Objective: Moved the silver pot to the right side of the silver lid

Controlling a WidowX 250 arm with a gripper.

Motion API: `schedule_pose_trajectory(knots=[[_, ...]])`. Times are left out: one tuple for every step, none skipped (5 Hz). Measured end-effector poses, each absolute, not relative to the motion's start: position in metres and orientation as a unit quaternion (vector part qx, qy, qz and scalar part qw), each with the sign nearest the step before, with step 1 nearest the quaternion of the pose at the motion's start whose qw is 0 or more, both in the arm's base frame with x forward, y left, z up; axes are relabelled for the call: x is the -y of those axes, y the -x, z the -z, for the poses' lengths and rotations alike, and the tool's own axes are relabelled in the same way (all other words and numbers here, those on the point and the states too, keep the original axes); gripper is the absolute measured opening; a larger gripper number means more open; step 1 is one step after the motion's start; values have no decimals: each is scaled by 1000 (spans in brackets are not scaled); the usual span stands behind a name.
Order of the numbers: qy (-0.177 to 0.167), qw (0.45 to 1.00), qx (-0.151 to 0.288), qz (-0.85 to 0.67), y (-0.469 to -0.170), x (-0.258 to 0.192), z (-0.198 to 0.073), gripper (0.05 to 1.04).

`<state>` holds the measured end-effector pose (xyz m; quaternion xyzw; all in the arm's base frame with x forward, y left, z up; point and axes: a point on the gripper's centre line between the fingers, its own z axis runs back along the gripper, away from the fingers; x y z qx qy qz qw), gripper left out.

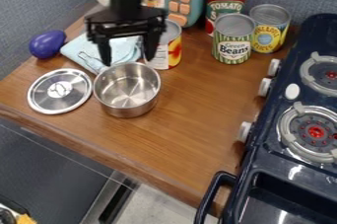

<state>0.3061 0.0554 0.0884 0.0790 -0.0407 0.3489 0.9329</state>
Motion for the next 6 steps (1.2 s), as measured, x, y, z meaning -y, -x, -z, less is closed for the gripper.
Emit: schedule_pose_trajectory(knots=[[-72, 970, 20, -231, -310, -51, -89, 1001], [-27, 993, 23, -114, -310, -48, -93, 1001], [18, 999, 31, 7, -311, -44, -95, 1001], [25, 998, 27, 57, -309, -42, -95, 1001], [42, 997, 21, 64, -309, -40, -96, 1001], [42, 997, 20, 63, -308, -42, -96, 1001]])
